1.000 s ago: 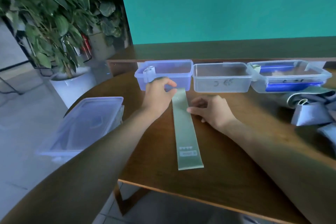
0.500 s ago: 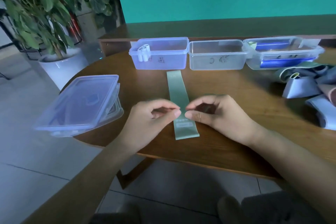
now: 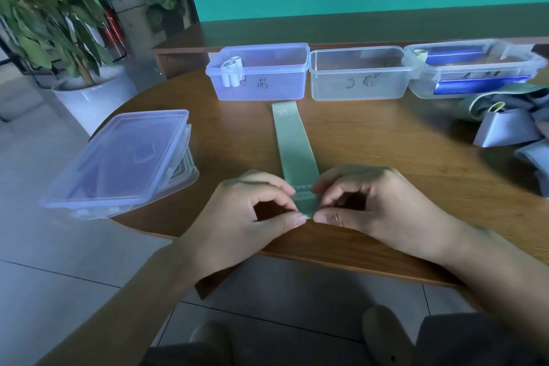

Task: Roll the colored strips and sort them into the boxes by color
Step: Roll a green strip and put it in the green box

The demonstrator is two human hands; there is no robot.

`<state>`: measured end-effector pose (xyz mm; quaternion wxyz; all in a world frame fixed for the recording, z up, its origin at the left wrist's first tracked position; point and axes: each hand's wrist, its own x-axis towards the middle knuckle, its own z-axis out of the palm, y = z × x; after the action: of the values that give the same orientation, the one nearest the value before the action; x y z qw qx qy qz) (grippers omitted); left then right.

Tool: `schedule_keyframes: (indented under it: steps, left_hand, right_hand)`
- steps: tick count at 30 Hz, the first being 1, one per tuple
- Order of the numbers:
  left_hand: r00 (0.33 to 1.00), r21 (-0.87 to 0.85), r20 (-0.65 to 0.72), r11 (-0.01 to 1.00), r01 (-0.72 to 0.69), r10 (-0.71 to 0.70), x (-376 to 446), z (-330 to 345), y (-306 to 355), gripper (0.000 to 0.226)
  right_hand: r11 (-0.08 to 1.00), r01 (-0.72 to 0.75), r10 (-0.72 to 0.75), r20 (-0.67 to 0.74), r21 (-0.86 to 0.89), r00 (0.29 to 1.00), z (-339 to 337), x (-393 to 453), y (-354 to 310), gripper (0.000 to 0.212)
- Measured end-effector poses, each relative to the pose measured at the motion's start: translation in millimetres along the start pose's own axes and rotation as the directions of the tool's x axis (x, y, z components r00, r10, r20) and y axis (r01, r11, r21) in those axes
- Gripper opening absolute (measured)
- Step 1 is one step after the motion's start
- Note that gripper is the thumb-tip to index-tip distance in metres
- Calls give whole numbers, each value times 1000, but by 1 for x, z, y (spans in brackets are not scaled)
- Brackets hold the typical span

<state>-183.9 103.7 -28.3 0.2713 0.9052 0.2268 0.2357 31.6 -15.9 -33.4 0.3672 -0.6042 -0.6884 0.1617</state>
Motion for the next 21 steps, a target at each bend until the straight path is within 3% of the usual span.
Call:
schedule_keyframes:
  steps: [7,12,17,21]
  left_hand:
    - [997,35,-3,996,76,-76,2,2,0,24]
    - [995,2,-22,995,96,-96,4,2,3,6]
    - [999,-12,35,999,38,-38,5,3,2,13]
    - [1000,45,6,999,-21,20,3,4,2,10]
  right_hand:
    - [984,-172,173,-10,48,985,0,4,-4,31]
    - [969,-245,246,-66,27,967,2,8,-1,24]
    - [988,-138,141,-33,71,990,2,9,-2,10]
    - [999,-19,22,63,-49,998,3,5,-3,12]
